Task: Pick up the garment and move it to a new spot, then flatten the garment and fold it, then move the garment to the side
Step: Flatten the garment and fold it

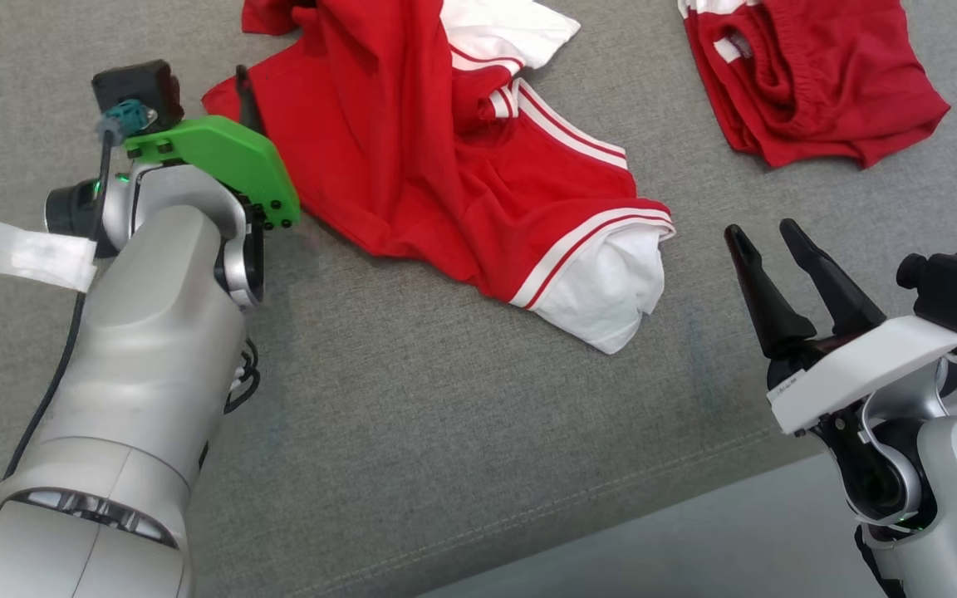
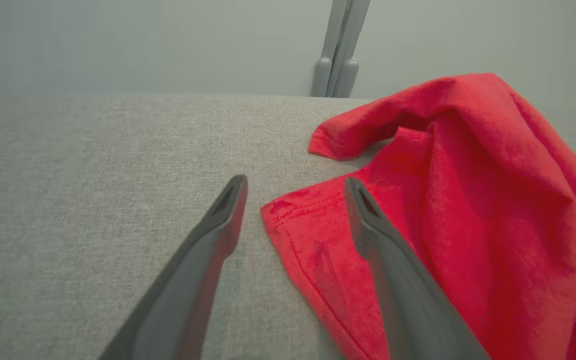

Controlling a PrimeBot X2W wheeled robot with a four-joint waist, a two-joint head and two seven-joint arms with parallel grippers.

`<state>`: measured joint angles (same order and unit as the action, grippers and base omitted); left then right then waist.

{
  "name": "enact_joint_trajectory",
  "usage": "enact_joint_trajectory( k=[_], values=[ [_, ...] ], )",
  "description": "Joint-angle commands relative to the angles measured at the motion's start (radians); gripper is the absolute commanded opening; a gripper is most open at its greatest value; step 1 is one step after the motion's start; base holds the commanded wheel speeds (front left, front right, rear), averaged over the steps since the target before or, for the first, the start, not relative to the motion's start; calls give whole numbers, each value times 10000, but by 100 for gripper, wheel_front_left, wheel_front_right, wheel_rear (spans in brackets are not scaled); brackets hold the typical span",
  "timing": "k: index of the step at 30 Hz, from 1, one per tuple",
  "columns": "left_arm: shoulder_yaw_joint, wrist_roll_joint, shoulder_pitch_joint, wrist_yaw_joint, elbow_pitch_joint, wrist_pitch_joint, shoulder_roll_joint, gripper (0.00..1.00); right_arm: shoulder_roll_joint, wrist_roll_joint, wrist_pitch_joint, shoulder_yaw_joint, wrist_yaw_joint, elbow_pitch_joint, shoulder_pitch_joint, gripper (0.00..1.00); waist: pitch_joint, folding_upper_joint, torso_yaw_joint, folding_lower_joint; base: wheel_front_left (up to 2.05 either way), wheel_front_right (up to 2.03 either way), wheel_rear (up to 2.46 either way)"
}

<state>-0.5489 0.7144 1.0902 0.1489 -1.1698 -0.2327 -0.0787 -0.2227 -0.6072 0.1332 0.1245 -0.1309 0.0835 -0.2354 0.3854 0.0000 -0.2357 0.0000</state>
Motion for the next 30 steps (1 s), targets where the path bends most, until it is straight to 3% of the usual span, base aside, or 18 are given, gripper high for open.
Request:
enact_joint_trajectory(
  k=[1,8,16,22,24,27,28,29,30],
  values=[
    [56,143,-151,-80,-76,102,1,100,6,46,53,-35,2,66,81,100,-56,0,122,0,0,0,0],
    [391,694,53,-532,-528,824,-64,100,32,88,161,2,3,229,-39,100,234,0,-184,0,0,0,0],
    [514,832,180,-16,-919,1348,-513,98,54,58,96,57,3,288,-59,100,500,0,-654,0,0,0,0],
    [449,877,11,-179,-1061,1583,-539,75,63,20,26,138,3,189,-54,100,522,0,-778,0,0,0,0],
    [399,849,-48,-172,-1092,1634,-544,47,80,27,26,199,3,154,-126,100,514,0,-820,0,0,0,0],
    [269,754,-59,-373,-1116,1677,-508,34,81,4,25,304,3,124,-172,100,519,0,-873,0,0,0,0],
    [168,667,-62,-411,-1122,1657,-513,24,74,7,26,332,3,106,-179,100,517,0,-891,0,0,0,0],
    [108,670,-131,-455,-1138,1615,-481,0,41,29,21,376,3,52,-206,100,487,0,-918,0,0,0,0],
    [108,670,-131,-455,-1138,1615,-481,0,41,29,21,376,3,52,-206,100,487,0,-918,0,0,0,0]
  ],
)
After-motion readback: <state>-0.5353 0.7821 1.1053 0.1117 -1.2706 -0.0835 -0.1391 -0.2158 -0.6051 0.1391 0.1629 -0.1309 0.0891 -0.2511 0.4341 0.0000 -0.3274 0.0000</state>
